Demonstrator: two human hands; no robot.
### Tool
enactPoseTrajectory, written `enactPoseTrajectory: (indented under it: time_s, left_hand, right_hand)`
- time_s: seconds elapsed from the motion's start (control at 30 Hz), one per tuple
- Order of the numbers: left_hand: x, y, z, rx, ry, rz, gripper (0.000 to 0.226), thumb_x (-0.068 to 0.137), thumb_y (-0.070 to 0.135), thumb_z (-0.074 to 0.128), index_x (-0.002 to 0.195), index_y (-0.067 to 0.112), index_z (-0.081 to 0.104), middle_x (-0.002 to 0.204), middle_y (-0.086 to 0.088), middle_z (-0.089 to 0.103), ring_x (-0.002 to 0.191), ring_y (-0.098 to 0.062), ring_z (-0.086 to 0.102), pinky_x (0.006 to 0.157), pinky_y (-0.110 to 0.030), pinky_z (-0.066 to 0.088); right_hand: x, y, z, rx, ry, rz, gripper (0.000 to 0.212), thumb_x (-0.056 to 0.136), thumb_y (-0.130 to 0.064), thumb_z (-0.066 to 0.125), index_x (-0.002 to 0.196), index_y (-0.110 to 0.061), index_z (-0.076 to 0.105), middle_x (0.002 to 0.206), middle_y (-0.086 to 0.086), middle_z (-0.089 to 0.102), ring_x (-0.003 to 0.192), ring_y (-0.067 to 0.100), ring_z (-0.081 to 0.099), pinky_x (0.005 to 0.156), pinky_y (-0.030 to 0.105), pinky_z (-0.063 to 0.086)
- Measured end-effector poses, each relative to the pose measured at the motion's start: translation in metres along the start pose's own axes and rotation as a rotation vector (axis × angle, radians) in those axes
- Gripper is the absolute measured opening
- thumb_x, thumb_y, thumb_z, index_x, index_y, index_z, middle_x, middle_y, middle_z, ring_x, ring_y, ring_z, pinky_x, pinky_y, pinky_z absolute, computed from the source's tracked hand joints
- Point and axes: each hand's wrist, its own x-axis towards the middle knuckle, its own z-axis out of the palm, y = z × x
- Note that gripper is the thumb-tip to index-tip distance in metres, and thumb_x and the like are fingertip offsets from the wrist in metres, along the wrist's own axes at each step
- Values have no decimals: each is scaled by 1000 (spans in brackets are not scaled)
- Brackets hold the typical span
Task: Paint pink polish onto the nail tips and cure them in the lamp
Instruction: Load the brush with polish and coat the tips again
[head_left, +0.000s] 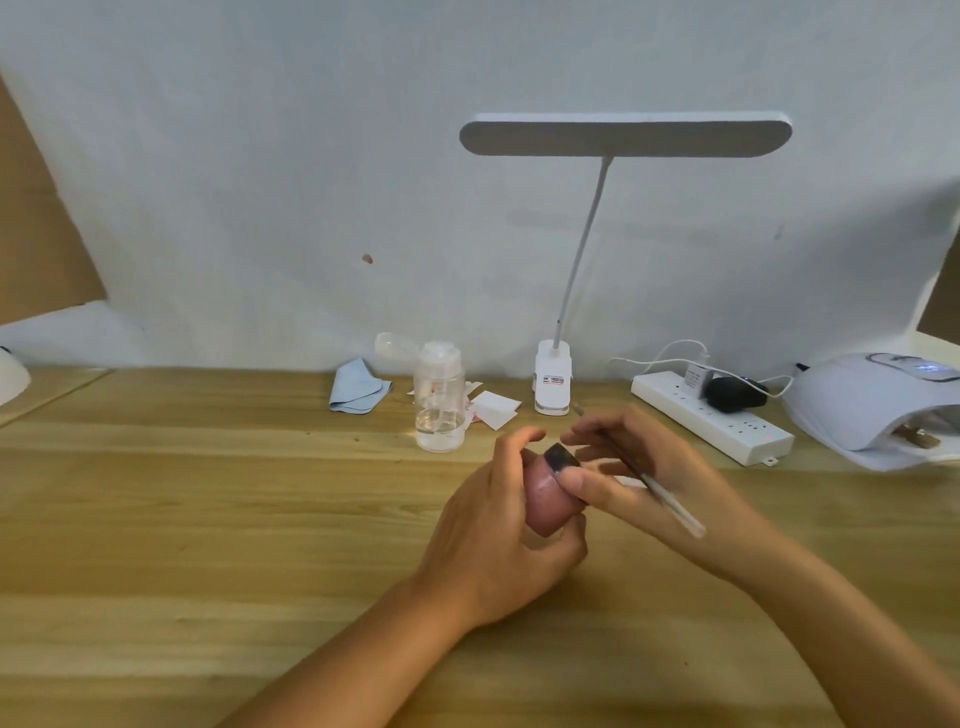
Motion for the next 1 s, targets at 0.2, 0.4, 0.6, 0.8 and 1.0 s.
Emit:
enactPoseTrajectory:
  time_s: [0.2, 0.4, 0.6, 0.8, 1.0]
  left_hand:
    - [-1, -1, -1, 127, 28, 85, 70, 78, 47, 59, 138, 26, 29, 111, 9, 61, 95, -6, 59, 81, -18, 47]
    - [0, 3, 2, 222, 26, 183, 68, 82, 42, 59, 138, 14, 33, 120, -2, 63, 100, -20, 64, 86, -29, 48]
    - [2, -1, 0, 79, -42, 51, 78, 83, 59, 51, 148, 24, 26, 128, 8, 56, 110, -3, 53, 90, -16, 43]
    - [1, -3, 2, 212, 18, 137, 70, 88, 49, 55, 144, 15, 33, 126, 2, 60, 108, -15, 58, 91, -26, 45]
    - [2, -1, -2, 96, 95, 27, 74, 80, 63, 59, 141, 34, 27, 122, 15, 60, 104, 2, 54, 83, -5, 37]
  right_hand:
    - [2, 0, 7, -24, 85, 4, 47, 63, -58, 73, 95, -24, 64, 88, -1, 71, 82, 14, 68, 79, 43, 56]
    - [-1, -1, 19, -443, 324, -88, 54, 74, -80, 50, 72, -26, 47, 64, -10, 57, 59, 11, 52, 53, 24, 40]
    - [2, 0, 0, 117, 7, -3, 45, 74, -40, 73, 112, -20, 62, 105, -3, 70, 104, 10, 65, 90, 38, 55]
    - [2, -2, 25, -186, 314, 34, 52, 65, -72, 56, 90, -26, 58, 75, -3, 67, 73, 12, 64, 70, 41, 53]
    - [1, -1, 21, -60, 187, -19, 51, 72, -62, 59, 104, -24, 55, 91, -4, 65, 87, 8, 63, 77, 28, 53]
